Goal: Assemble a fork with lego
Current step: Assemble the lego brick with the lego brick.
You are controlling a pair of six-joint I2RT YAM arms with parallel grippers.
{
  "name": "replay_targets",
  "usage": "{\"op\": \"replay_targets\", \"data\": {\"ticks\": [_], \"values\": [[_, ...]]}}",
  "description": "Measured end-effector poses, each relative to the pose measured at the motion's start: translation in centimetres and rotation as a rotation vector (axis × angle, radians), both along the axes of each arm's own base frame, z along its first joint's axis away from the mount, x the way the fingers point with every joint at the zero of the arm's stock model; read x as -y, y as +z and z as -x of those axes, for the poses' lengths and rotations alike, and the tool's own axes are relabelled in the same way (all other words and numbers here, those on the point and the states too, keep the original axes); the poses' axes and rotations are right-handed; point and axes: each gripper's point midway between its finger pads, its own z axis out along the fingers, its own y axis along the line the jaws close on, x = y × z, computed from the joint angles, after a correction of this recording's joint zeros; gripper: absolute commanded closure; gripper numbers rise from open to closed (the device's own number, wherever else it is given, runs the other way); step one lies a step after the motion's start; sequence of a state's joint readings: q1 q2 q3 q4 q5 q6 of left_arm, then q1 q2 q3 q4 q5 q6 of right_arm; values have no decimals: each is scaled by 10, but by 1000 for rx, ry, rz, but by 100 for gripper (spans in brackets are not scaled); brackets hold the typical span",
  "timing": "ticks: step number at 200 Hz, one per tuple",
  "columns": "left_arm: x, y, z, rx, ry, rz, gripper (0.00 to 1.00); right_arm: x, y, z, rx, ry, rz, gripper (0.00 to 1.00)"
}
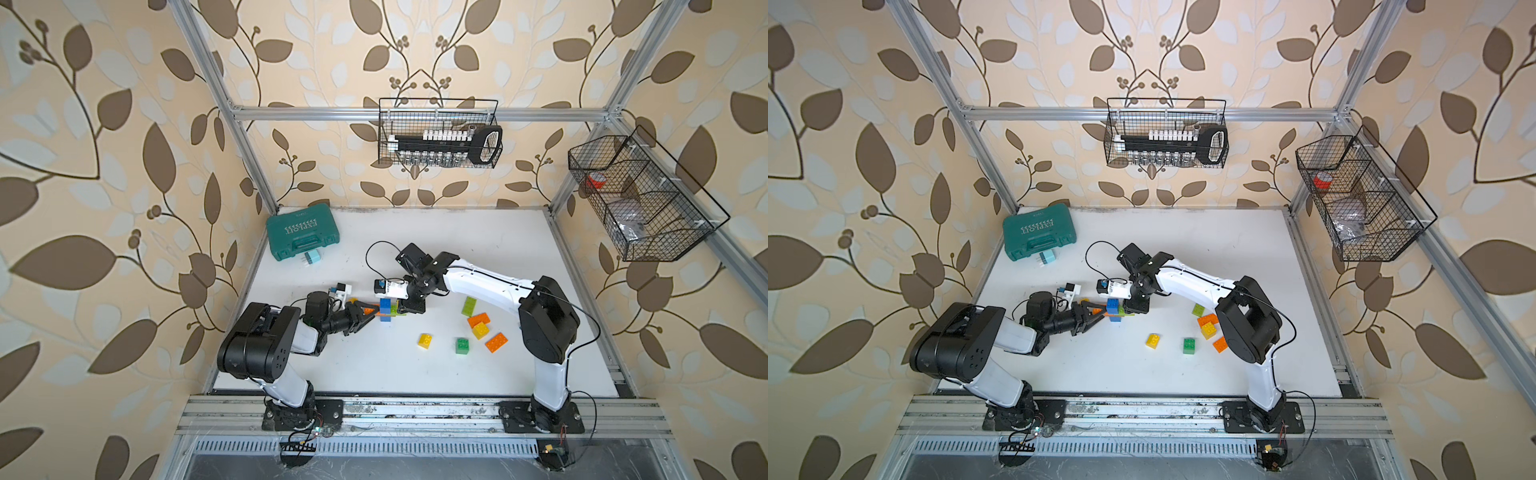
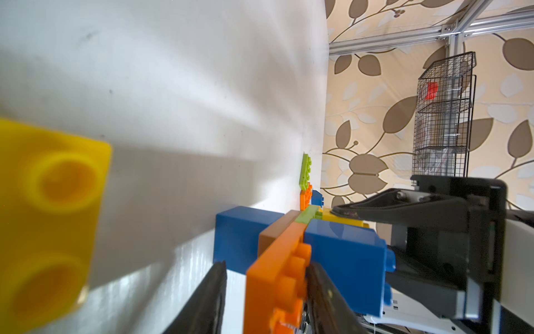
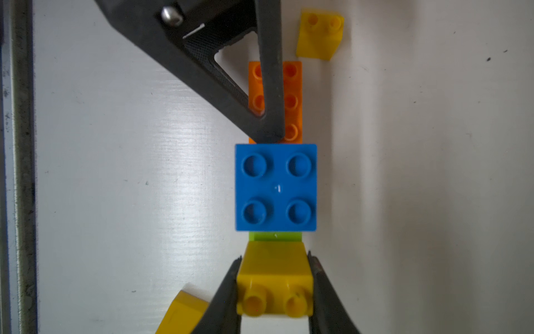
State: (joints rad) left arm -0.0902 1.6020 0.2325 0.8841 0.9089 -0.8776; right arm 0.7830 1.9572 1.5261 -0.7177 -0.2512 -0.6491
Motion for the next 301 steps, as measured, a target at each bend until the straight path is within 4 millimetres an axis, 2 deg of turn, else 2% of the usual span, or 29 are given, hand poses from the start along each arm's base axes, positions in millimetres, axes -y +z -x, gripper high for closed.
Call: {"op": "replay_targets", "data": {"ticks": [117, 187, 301], "values": [[3, -1, 0, 23, -24, 14, 56, 1, -1, 6, -14, 51, -1, 75], [3, 0, -1, 33, -30, 19, 57, 2, -1, -3, 13, -9, 6, 76], [3, 0, -1, 29, -29, 18, 57, 1, -2, -4, 35, 5, 31, 77]]}}
